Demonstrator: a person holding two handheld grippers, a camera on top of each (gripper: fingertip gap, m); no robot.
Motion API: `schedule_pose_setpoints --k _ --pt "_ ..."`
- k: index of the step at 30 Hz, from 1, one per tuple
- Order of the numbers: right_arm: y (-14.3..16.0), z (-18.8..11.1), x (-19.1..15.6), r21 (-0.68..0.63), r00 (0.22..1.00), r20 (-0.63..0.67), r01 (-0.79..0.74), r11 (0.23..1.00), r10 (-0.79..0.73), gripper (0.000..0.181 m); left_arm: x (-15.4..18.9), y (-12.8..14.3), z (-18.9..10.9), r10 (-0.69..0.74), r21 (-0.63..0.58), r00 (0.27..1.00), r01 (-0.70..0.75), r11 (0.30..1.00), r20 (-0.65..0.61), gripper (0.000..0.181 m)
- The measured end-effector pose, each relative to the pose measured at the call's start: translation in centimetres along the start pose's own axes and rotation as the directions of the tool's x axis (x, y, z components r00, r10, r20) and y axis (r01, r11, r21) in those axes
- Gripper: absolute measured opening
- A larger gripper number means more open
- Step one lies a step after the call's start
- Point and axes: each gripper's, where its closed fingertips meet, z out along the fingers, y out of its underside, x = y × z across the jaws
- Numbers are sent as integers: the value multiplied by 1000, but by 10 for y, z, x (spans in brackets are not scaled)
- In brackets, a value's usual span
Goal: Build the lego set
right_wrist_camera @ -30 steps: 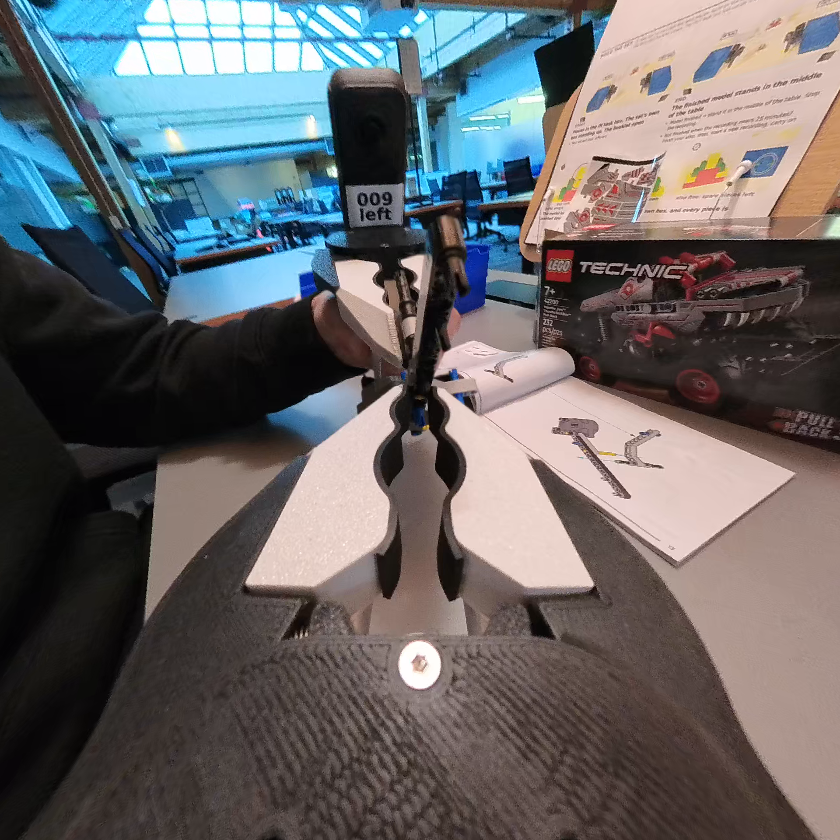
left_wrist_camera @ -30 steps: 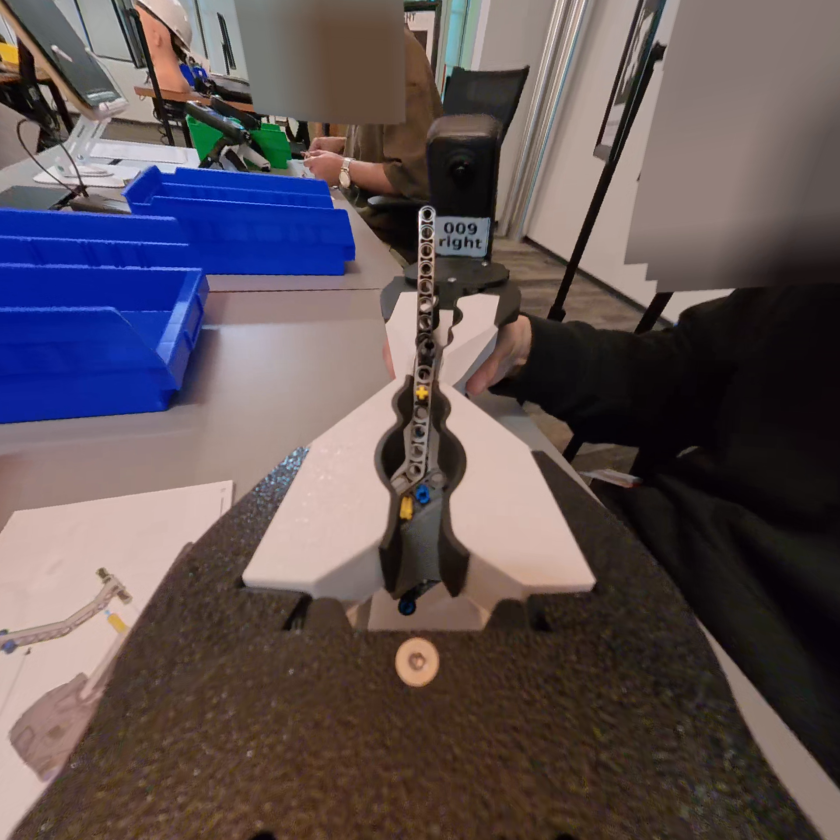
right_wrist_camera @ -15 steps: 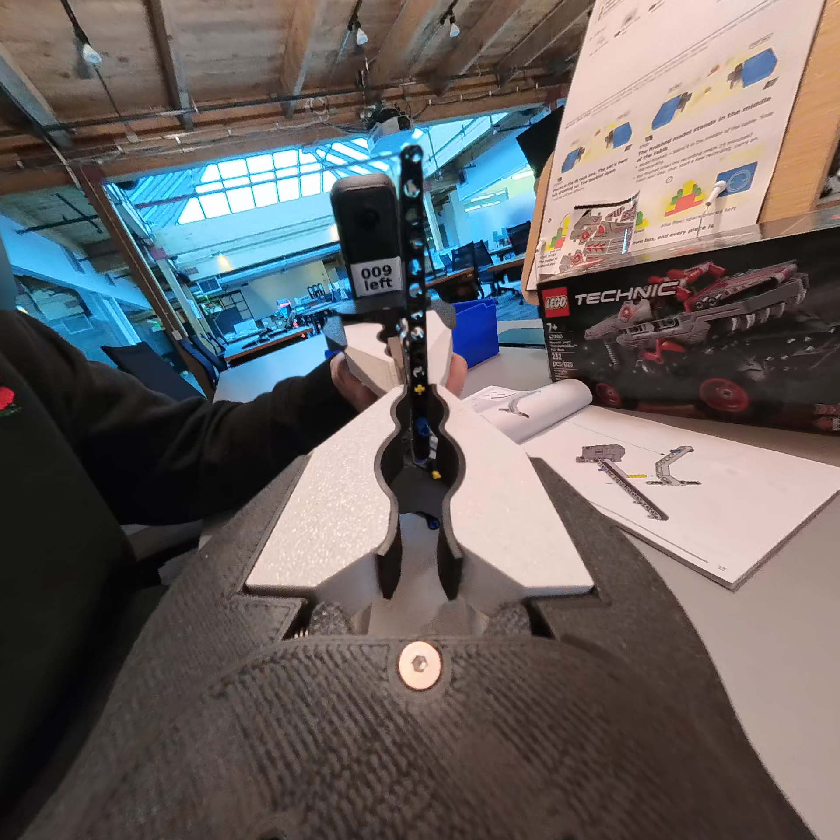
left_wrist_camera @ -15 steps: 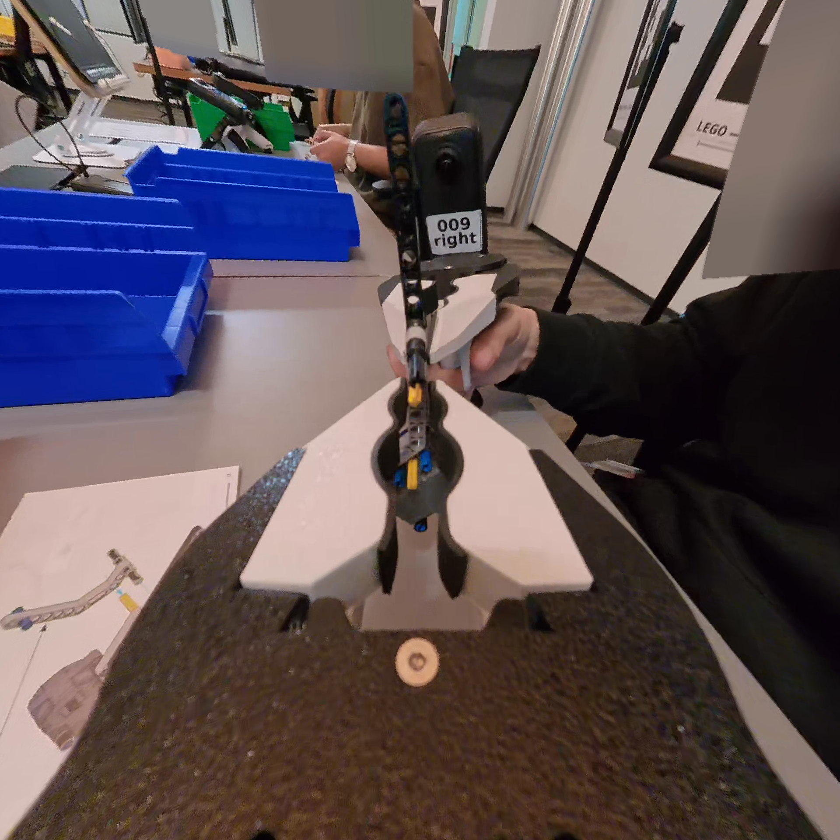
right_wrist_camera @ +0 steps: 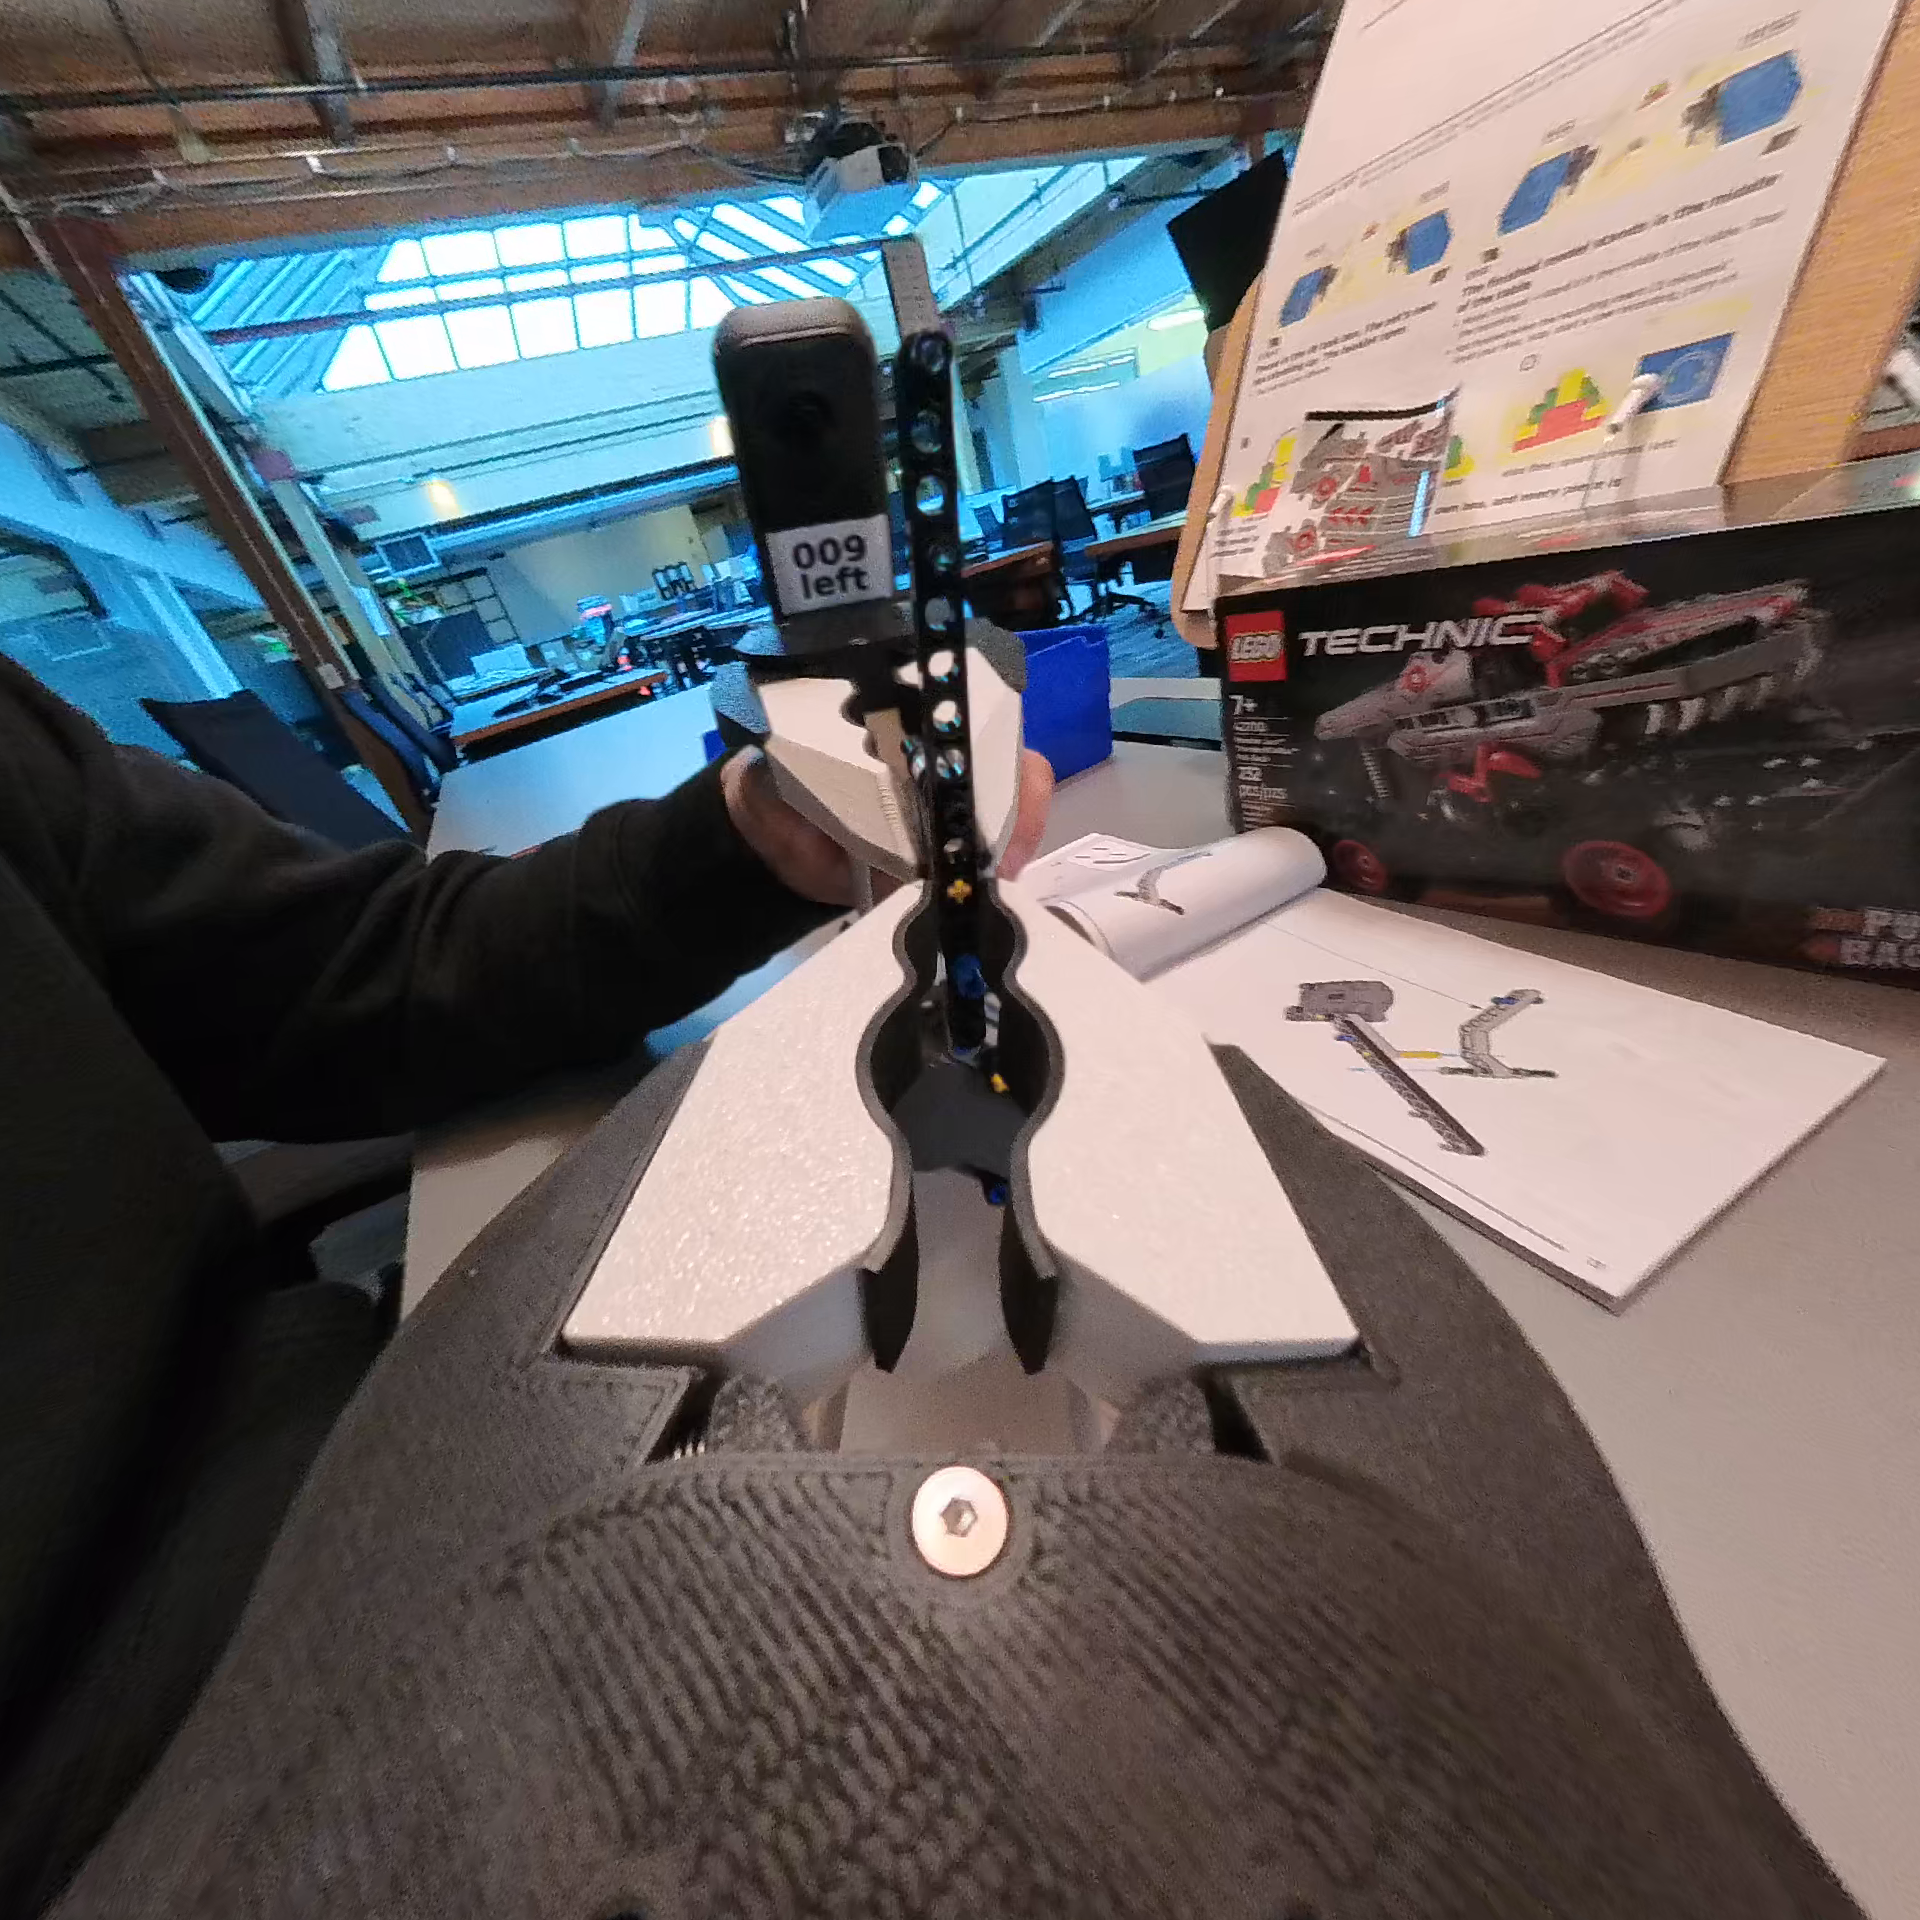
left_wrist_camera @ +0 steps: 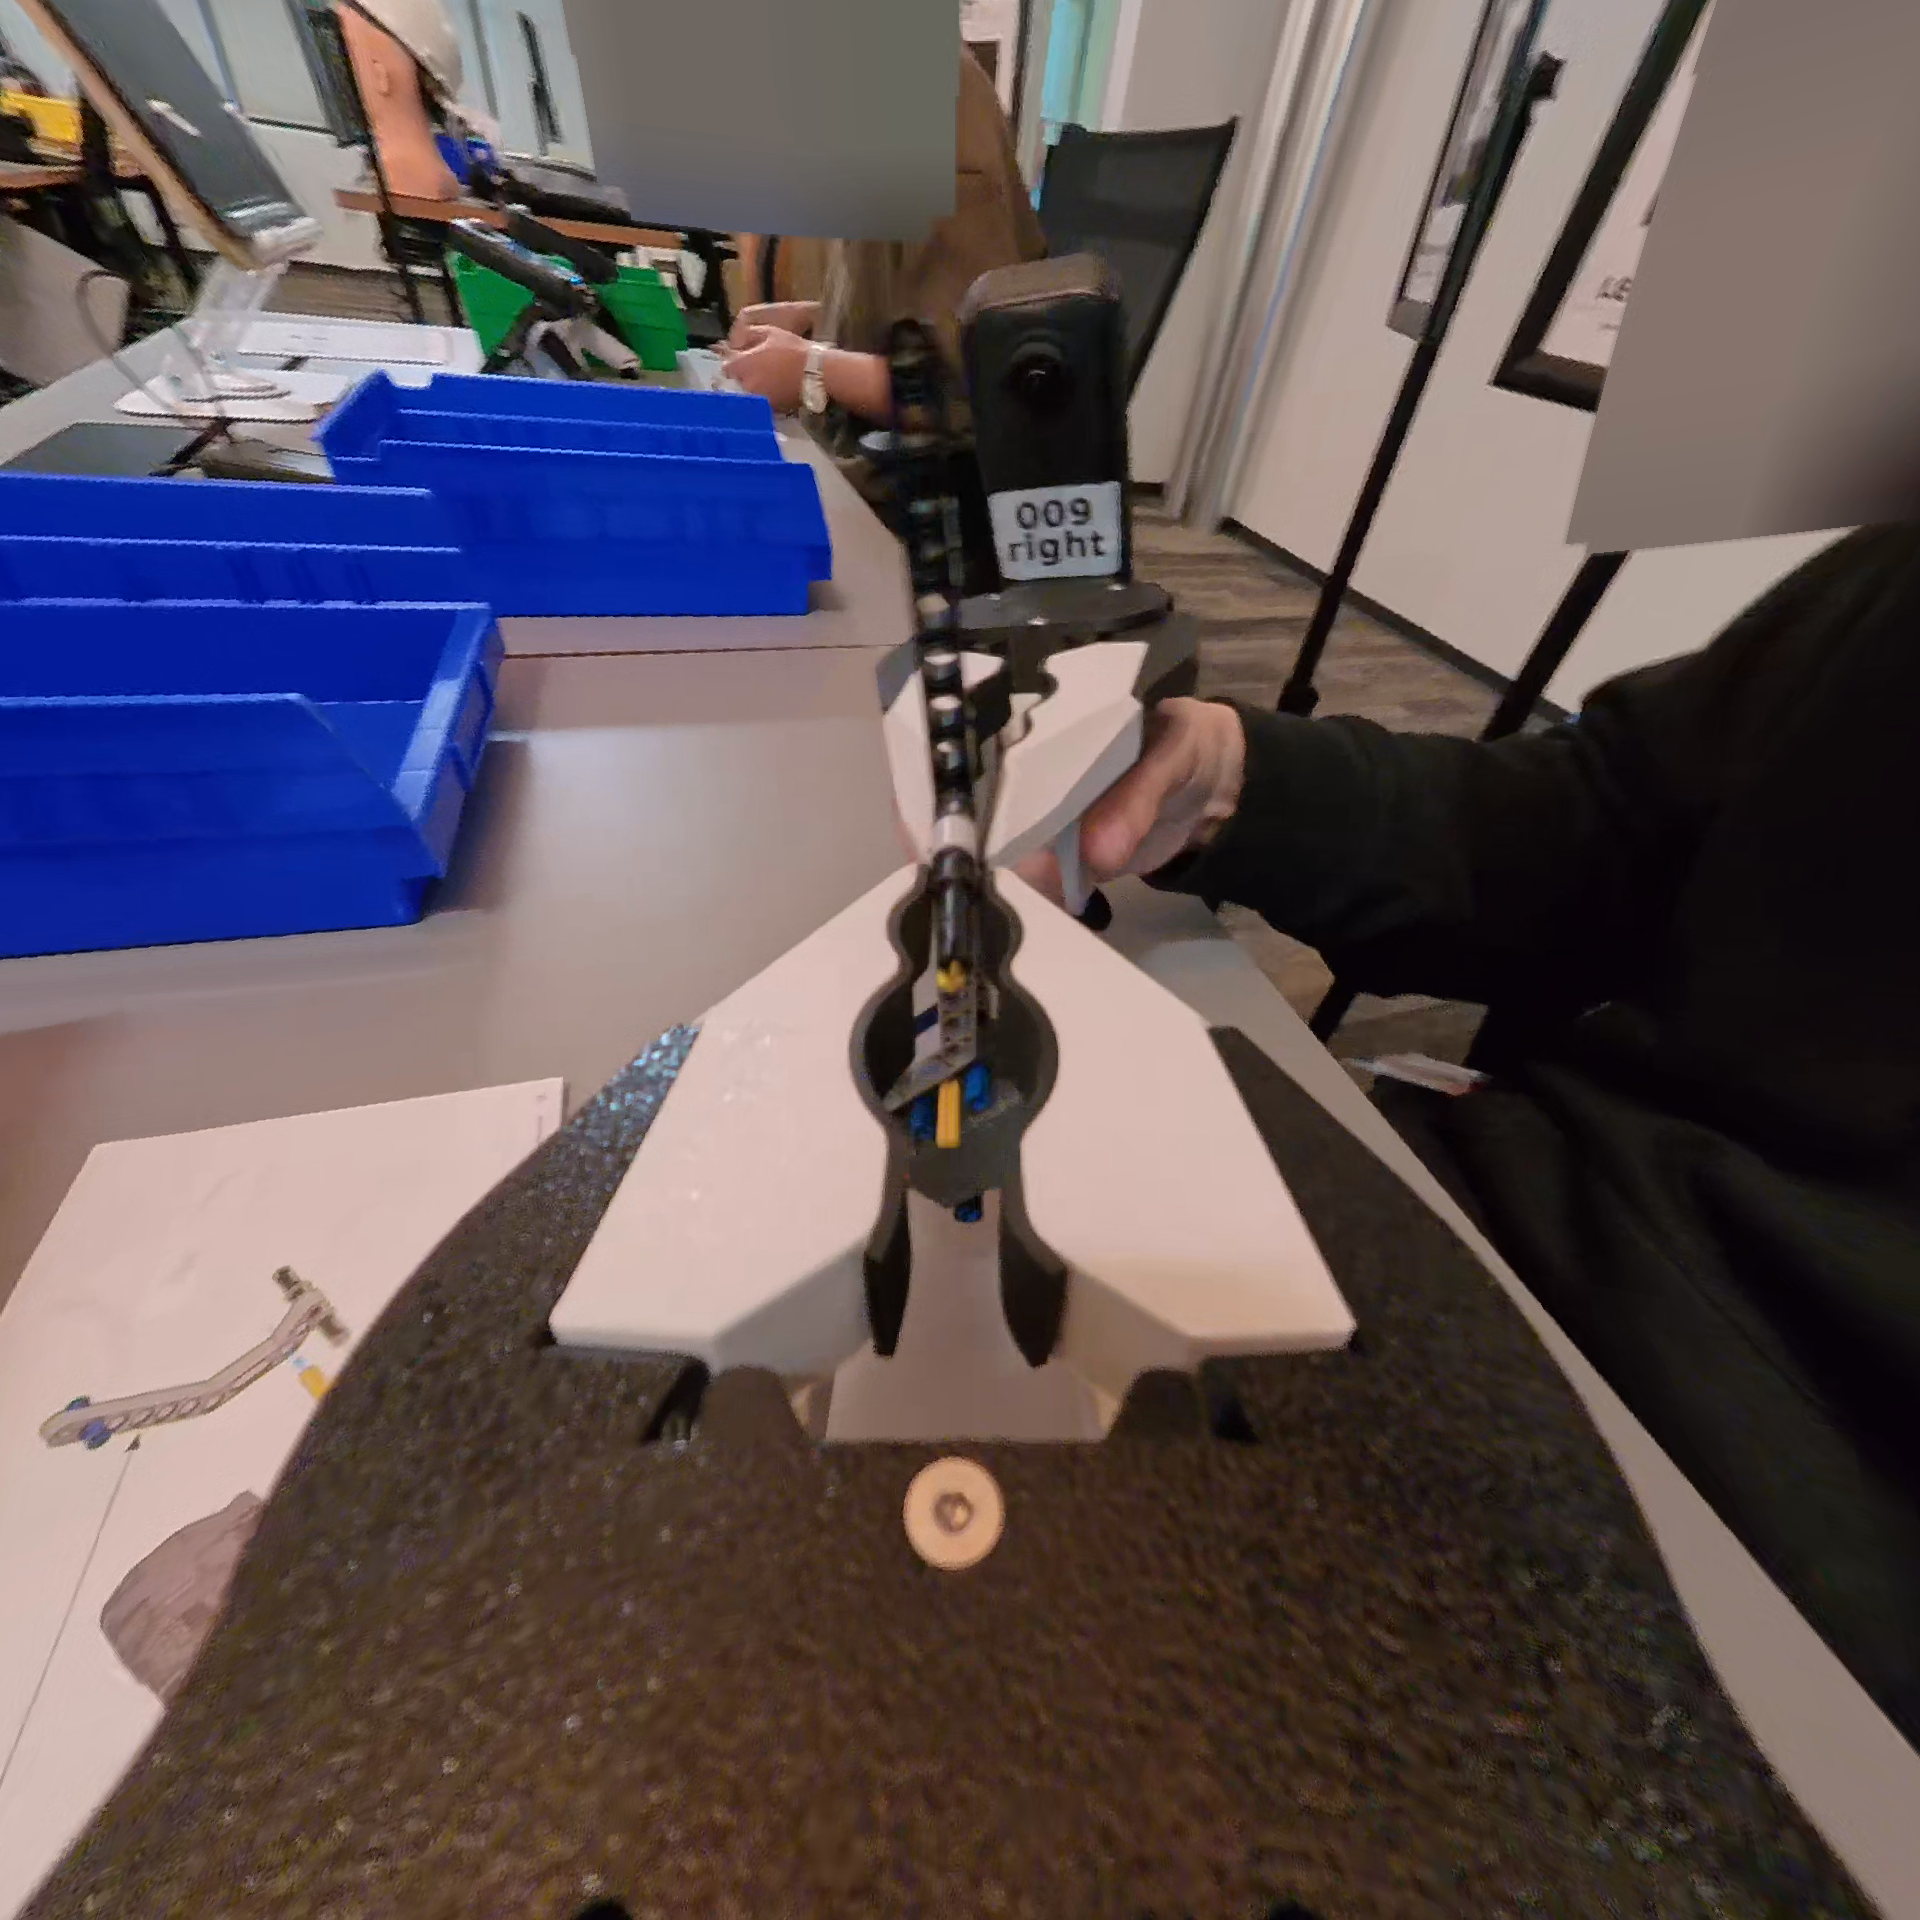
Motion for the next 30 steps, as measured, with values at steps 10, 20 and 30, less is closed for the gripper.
schedule_pose_setpoints --k 10,20,30 --pt "-8 -7 4 39 1000 -9 -19 999 19 4 -3 -3 -8 43 -16 999 -42 999 29 2" --pt "-6 -6 3 13 1000 -16 7 1000 -7 4 -2 1 -4 67 -36 997 -65 997 34 4" --pt "-2 -6 2 -22 1000 -14 18 1000 -19 5 -1 16 4 55 -73 999 -55 996 0 4"
